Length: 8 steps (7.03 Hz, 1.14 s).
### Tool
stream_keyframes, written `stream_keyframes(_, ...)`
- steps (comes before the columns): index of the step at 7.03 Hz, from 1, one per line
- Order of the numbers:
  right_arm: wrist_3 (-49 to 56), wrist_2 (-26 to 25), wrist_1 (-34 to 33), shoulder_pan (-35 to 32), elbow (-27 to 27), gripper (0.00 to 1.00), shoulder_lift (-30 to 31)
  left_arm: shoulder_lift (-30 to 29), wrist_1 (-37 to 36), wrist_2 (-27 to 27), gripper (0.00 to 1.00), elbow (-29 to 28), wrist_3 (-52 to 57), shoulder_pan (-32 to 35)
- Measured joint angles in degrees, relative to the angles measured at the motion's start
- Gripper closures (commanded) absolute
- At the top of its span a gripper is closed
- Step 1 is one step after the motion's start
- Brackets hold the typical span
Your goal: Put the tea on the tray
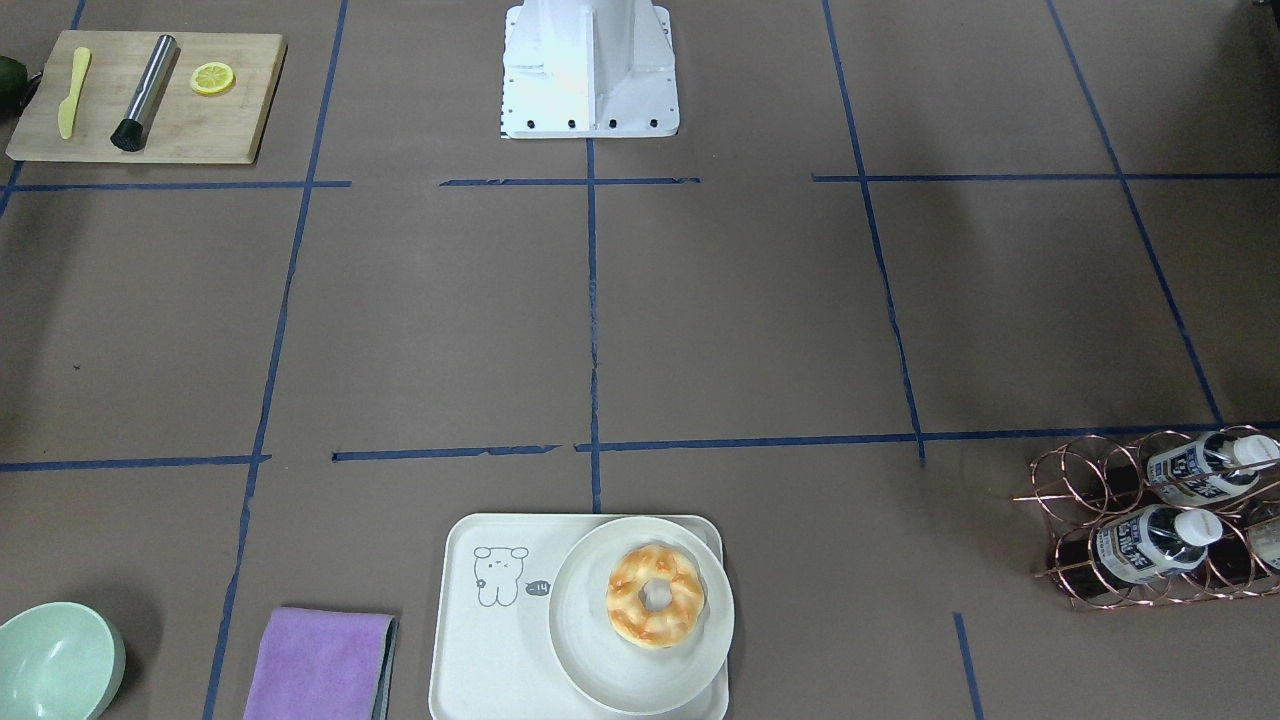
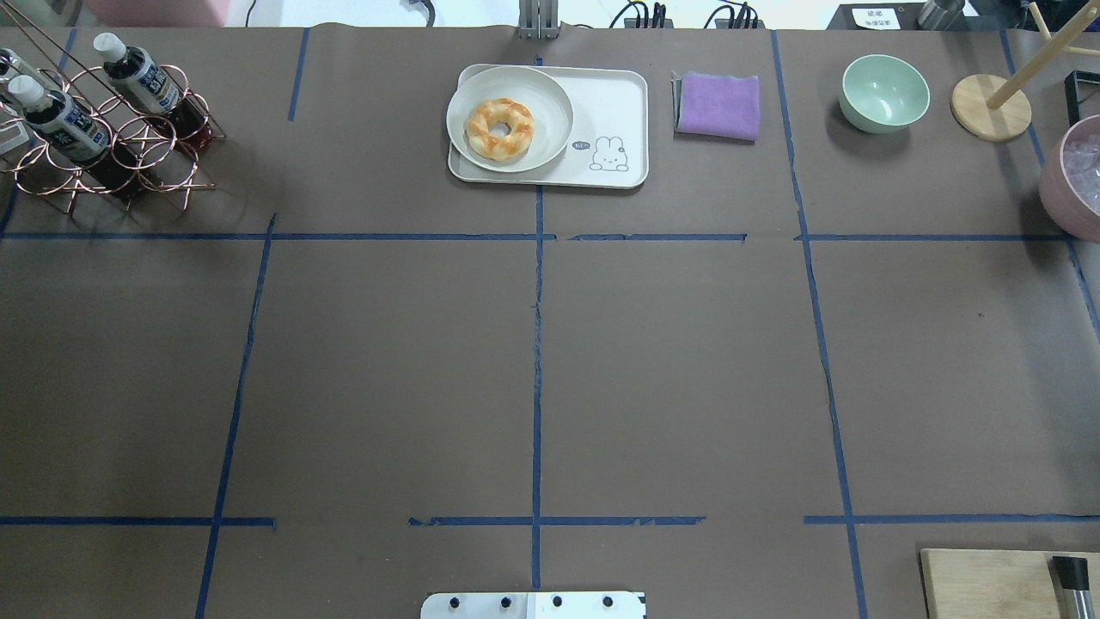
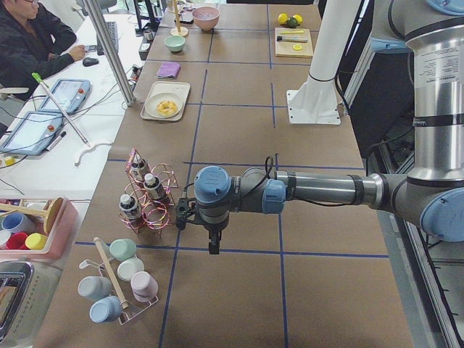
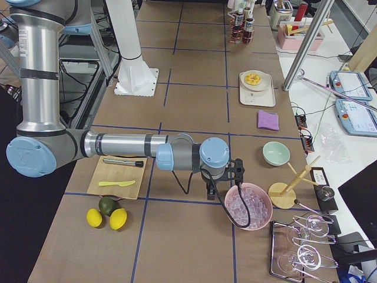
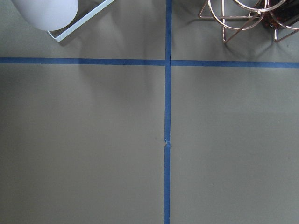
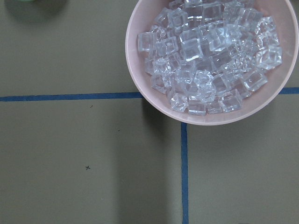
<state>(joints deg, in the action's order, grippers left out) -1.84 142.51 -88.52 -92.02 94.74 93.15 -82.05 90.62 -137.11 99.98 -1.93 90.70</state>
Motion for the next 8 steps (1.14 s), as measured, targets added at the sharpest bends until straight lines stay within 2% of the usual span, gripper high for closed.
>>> stream_keyframes(8,-0.1,-0.1,0.4,0.0,0.3,0.0,0.1,-0.7,0.0,-0.1,0.0,-0.4,0.1,0.0)
